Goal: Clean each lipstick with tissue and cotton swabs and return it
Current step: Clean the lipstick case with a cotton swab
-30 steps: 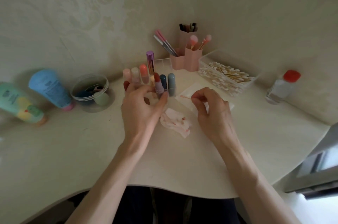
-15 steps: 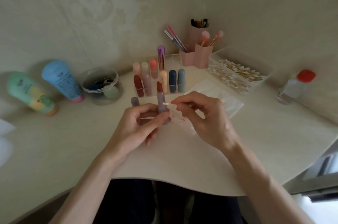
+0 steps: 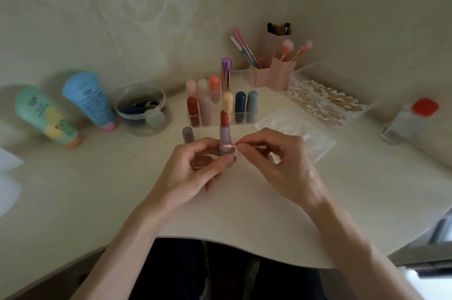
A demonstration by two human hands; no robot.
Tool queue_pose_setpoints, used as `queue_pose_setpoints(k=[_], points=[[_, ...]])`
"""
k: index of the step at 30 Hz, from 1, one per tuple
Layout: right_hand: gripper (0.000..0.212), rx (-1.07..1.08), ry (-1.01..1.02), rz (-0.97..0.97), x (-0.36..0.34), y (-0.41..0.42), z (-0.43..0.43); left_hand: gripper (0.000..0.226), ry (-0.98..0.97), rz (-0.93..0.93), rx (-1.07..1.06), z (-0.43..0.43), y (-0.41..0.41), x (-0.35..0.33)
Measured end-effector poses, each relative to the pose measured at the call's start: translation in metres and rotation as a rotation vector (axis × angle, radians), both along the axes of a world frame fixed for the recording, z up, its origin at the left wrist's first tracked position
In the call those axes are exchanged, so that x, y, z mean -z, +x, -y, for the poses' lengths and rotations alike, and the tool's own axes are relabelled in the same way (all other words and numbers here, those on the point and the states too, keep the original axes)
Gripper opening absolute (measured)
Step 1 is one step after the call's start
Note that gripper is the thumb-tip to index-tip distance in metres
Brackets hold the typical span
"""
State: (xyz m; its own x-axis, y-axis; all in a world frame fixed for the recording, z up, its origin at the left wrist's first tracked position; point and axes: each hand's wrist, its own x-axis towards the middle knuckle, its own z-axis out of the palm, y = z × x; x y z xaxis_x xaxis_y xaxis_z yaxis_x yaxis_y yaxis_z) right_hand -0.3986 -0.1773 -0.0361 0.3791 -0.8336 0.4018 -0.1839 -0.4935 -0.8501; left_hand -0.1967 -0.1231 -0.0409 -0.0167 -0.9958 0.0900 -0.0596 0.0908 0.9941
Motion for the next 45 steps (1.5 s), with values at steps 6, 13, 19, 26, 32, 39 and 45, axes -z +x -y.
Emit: queue_pose_setpoints(k=[6,13,19,26,32,39,45], points=[[0.008,-0.074,0.084,0.032,0.0005,0.0014,-0.0016,0.020,-0.004,0.029,-0.013,-0.0004,-0.0002,0.0009],[0.005,-0.114,0.175,0.051,0.0033,0.0005,0.0010,0.020,-0.020,0.051,-0.004,0.0007,0.0008,0.0032],[0.016,-0.098,0.174,0.043,0.0037,0.0018,-0.0002,0.021,-0.049,0.108,0.034,-0.0013,0.0007,0.0004],[0.017,-0.101,0.139,0.045,0.0011,0.0009,0.0004,0.019,-0.036,0.126,0.094,-0.0015,0.0032,0.0016],[0.015,-0.084,0.107,0.038,0.0021,0.0016,0.0012,0.020,-0.029,0.096,0.150,-0.0037,0.0029,-0.0025],[0.015,-0.111,0.099,0.054,0.0041,0.0053,-0.0006,0.028,-0.052,0.098,0.054,-0.0034,0.0000,-0.0028],[0.014,-0.123,0.203,0.115,0.0040,0.0050,-0.0003,0.032,-0.004,0.032,0.015,-0.0030,-0.0005,-0.0012]])
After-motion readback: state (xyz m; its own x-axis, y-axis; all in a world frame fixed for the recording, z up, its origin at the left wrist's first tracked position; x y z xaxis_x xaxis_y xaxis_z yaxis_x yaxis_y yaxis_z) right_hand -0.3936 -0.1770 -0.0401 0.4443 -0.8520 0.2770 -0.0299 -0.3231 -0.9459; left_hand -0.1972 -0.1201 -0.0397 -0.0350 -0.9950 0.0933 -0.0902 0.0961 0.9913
